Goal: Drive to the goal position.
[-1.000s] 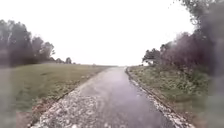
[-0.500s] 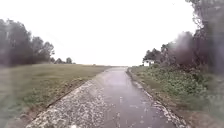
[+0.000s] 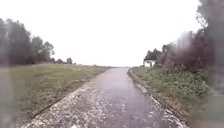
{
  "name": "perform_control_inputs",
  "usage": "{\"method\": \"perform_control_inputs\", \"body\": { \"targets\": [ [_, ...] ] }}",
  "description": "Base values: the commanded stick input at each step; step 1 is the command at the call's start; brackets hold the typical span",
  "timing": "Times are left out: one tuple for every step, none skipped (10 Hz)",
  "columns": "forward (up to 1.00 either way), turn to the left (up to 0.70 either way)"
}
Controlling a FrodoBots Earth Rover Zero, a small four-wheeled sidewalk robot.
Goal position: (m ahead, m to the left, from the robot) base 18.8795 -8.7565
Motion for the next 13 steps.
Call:
{"method": "perform_control_inputs", "body": {
  "targets": [
    [0.70, 0.00],
    [0.70, 0.00],
    [0.70, 0.00],
    [0.70, 0.00],
    [0.70, 0.00],
    [0.70, 0.00],
    [0.70, -0.26],
    [0.70, -0.29],
    [0.70, -0.31],
    [0.70, -0.32],
    [0.70, -0.32],
    [0.70, -0.07],
    [0.70, -0.01]
  ]
}}
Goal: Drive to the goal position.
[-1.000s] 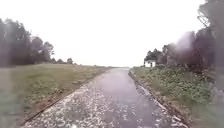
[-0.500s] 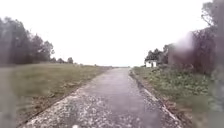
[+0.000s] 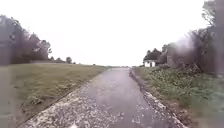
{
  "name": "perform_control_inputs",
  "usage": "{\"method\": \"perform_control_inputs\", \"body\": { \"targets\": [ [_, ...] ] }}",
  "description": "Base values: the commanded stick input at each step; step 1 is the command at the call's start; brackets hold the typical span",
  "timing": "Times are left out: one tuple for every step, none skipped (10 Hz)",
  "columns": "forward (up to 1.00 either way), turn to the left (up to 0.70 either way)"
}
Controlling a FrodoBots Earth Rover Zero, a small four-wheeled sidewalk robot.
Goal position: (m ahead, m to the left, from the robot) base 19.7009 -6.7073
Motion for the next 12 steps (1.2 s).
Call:
{"method": "perform_control_inputs", "body": {
  "targets": [
    [0.70, 0.00],
    [0.70, 0.00],
    [0.70, 0.00],
    [0.70, 0.00],
    [0.70, 0.00],
    [0.70, 0.00],
    [0.70, 0.00],
    [0.70, 0.00],
    [0.70, 0.00],
    [0.70, 0.00],
    [0.70, 0.00],
    [0.70, 0.00]
  ]
}}
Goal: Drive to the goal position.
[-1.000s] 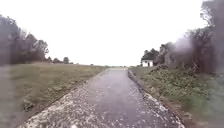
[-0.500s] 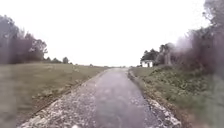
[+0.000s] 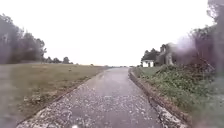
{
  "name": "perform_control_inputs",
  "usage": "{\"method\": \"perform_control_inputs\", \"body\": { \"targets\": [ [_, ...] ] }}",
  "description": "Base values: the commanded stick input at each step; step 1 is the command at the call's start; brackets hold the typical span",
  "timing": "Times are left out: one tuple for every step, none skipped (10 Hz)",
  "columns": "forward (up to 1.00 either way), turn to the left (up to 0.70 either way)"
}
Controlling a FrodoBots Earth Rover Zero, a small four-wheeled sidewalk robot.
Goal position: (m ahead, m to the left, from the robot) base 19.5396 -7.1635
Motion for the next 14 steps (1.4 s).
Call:
{"method": "perform_control_inputs", "body": {
  "targets": [
    [0.70, 0.00],
    [0.70, 0.00],
    [0.70, 0.00],
    [0.70, 0.00],
    [0.70, 0.00],
    [0.70, 0.00],
    [0.70, 0.00],
    [0.70, 0.00],
    [0.70, 0.00],
    [0.70, 0.00],
    [0.70, 0.00],
    [0.70, 0.00],
    [0.70, 0.00],
    [0.70, 0.00]
  ]
}}
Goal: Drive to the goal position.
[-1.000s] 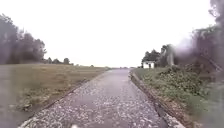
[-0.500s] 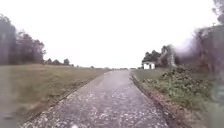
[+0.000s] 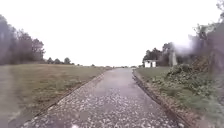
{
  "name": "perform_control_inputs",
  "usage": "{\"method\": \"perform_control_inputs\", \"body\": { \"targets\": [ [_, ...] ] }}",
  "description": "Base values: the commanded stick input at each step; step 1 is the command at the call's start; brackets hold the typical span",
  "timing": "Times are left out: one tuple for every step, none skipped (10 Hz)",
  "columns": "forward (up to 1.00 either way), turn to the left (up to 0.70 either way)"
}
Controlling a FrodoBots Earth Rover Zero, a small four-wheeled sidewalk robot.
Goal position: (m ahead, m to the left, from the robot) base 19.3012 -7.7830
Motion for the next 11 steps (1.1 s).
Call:
{"method": "perform_control_inputs", "body": {
  "targets": [
    [0.70, 0.00],
    [0.70, 0.00],
    [0.70, 0.00],
    [0.70, 0.00],
    [0.70, 0.00],
    [0.70, 0.00],
    [0.70, 0.00],
    [0.70, -0.04],
    [0.70, -0.18],
    [0.70, -0.30],
    [0.70, -0.30]
  ]
}}
